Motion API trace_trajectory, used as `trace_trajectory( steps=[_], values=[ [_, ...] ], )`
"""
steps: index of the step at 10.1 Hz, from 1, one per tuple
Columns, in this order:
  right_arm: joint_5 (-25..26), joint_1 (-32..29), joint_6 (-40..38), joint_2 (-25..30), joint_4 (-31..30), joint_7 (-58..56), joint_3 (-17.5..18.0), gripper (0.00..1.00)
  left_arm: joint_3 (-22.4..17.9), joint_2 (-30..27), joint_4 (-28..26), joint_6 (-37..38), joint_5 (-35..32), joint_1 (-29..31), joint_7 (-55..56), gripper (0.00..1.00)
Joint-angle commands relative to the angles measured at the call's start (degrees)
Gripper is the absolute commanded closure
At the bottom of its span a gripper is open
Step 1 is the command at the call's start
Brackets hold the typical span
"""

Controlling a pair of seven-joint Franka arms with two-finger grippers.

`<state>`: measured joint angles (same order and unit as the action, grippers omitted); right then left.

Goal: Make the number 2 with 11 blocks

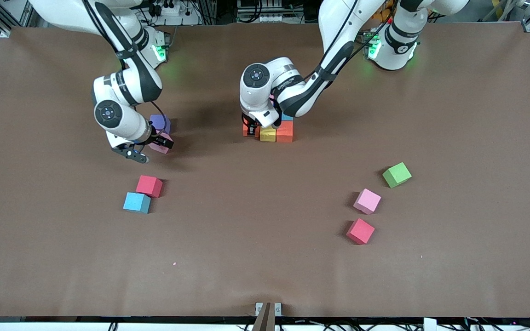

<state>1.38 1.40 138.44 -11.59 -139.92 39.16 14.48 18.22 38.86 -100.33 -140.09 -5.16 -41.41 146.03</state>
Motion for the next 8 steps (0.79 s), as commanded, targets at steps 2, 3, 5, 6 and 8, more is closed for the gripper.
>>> trace_trajectory(
  steps=[2, 3, 5, 6, 8],
  values=[
    [-0.68, 0.18, 1.48, 0.07, -2.03, -0.58, 0.11, 0.00, -0.73, -0.27, -0.21, -0.54, -1.52, -0.07, 1.46, 0.37],
    [-0.50, -0.08, 1.65, 0.07, -2.29, -0.67, 0.11, 0.00, -0.90, -0.18, -0.13, -0.54, -1.52, -0.07, 1.46, 0.24],
    [-0.50, -0.26, 3.41, -0.02, -3.08, -1.02, 0.11, 0.09, -0.91, -0.27, 0.22, -0.54, -1.52, -0.08, 1.01, 0.00],
    [-0.50, -0.34, 3.59, -0.02, -3.08, -1.02, 0.20, 0.17, -0.91, -0.45, 0.40, -0.54, -1.52, -0.07, 1.28, 0.00],
    [-0.41, -0.17, 4.29, -0.10, -2.99, -1.11, 0.11, 0.40, -0.91, -1.76, 0.49, 0.16, -1.52, -0.16, 1.37, 0.00]
  ],
)
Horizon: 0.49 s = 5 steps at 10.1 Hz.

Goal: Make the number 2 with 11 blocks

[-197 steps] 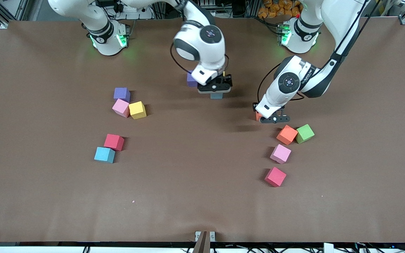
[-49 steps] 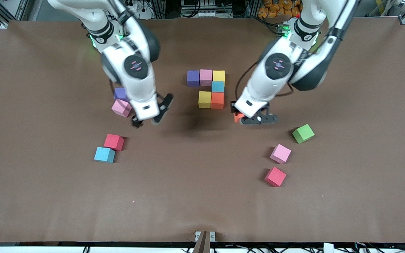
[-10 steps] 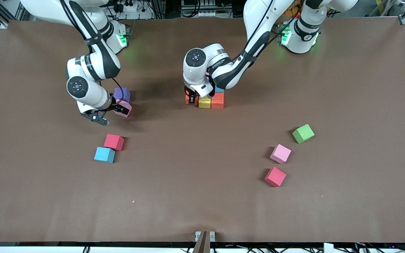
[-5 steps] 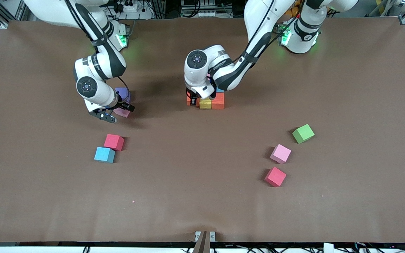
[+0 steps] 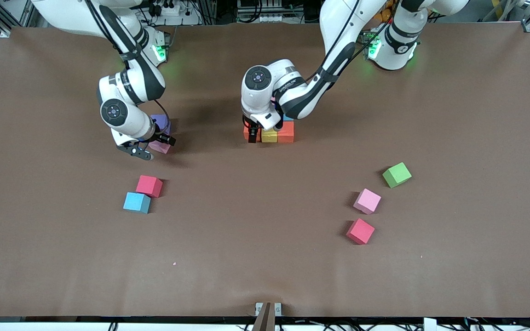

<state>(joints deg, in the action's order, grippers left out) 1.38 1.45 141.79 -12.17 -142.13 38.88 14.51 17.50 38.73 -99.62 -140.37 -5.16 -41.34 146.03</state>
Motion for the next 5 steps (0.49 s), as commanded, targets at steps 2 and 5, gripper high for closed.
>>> trace_trajectory(
  steps=[2, 5],
  values=[
    [0.03, -0.13, 0.15, 2.31, 0.18, -4.31, 0.78, 0.60, -0.10, -4.62, 0.39, 2.89, -1.43, -0.06, 1.01, 0.00],
    [0.03, 0.13, -3.71, 4.17, 4.91, -7.49, 1.74, 0.60, -0.10, -6.91, 4.42, 11.30, -1.26, 1.69, -4.66, 0.00]
  ],
)
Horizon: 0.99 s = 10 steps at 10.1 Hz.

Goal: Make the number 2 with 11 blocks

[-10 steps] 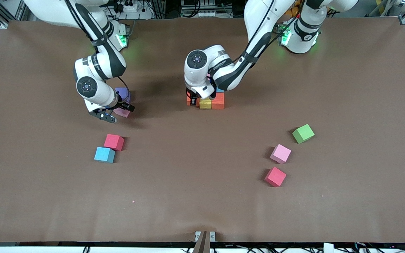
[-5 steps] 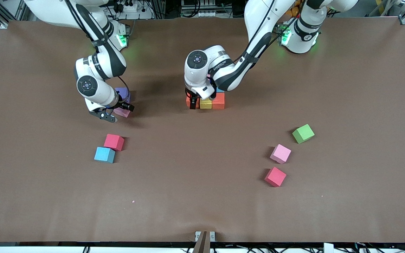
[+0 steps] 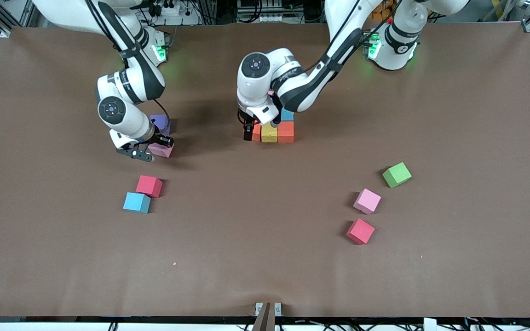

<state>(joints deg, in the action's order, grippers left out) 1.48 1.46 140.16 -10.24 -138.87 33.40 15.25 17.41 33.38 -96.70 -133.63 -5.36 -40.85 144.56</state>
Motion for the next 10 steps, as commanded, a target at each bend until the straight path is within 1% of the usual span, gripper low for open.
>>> trace_trajectory(
  steps=[1, 2, 3, 4, 5, 6, 7, 8, 9, 10],
  values=[
    [-0.07, 0.21, -2.08, 2.24, 3.15, -3.16, 2.23, 0.60, 0.00, -2.00, 3.17, 7.13, -0.79, 2.77, -6.62, 0.00],
    [-0.07, 0.38, -2.00, 1.80, 5.43, -3.26, 3.64, 0.60, 0.17, -2.52, 4.05, 8.54, -0.88, 4.96, -10.66, 0.00],
    [-0.16, 2.65, -2.08, 1.02, 8.15, -2.91, 4.69, 0.60, 0.17, -3.40, 4.58, 9.51, -0.62, 7.34, -16.96, 0.00],
    [-0.16, 5.71, -2.08, -0.38, 10.79, -2.30, 4.70, 0.60, 0.09, -4.28, 4.76, 10.05, -0.53, 10.06, -22.34, 0.00],
    [0.01, 7.66, -2.17, -2.31, 13.77, -2.55, 4.70, 0.57, 0.09, -4.37, 5.37, 10.75, -0.53, 12.69, -27.96, 0.00],
    [0.19, 10.38, -2.61, -4.77, 17.28, -2.55, 4.62, 0.57, 0.00, -4.37, 5.90, 11.62, -0.96, 15.42, -35.32, 0.00],
    [0.80, 12.84, -3.57, -7.58, 21.58, -2.55, 4.53, 0.58, -0.35, -4.46, 6.26, 12.59, -0.88, 16.05, -44.53, 0.00],
    [1.85, 15.13, -4.97, -10.65, 25.45, -2.47, 4.18, 0.58, -3.83, -4.20, 7.65, 13.91, -0.71, 16.06, -51.32, 0.00],
    [2.21, 18.37, -5.25, -13.38, 28.36, -2.29, 2.96, 0.59, -6.92, -4.29, 8.45, 14.96, -0.53, 16.06, -60.27, 0.00],
    [2.21, 21.80, -5.25, -14.97, 29.70, -1.94, 1.47, 0.60, -7.99, -4.37, 8.46, 16.80, -0.62, 16.15, -71.06, 0.00]
  ],
)
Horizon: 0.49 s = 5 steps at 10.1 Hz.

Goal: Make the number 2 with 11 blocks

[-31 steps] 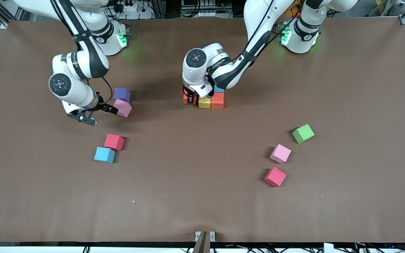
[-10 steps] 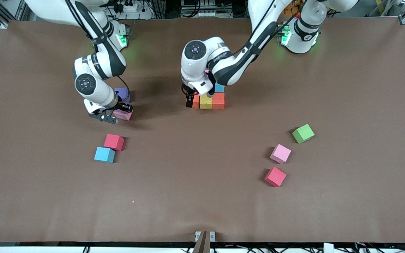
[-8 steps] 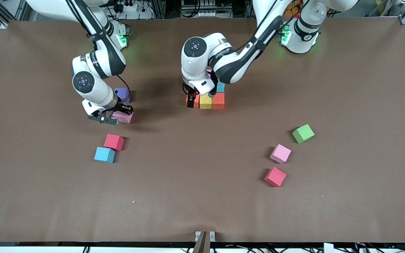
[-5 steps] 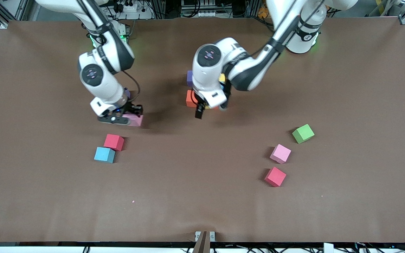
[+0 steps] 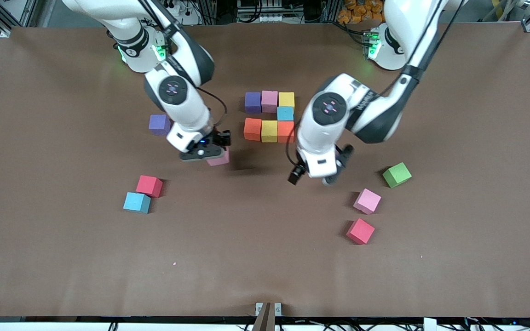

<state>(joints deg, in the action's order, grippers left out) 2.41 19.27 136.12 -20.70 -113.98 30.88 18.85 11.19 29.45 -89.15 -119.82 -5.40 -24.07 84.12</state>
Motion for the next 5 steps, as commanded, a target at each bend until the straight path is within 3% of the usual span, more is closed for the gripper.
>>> trace_trajectory(
  steps=[1, 5],
  values=[
    [1.28, 6.63, -1.20, -5.57, 5.78, 2.23, -3.28, 0.61, -3.79, -0.45, 1.00, 3.27, -0.66, -0.45, -19.35, 0.00],
    [0.23, 8.33, -1.12, -9.44, 8.07, 14.01, -3.47, 0.64, -10.91, 0.69, 3.19, 2.67, -0.49, -0.18, -53.09, 0.00]
  ],
)
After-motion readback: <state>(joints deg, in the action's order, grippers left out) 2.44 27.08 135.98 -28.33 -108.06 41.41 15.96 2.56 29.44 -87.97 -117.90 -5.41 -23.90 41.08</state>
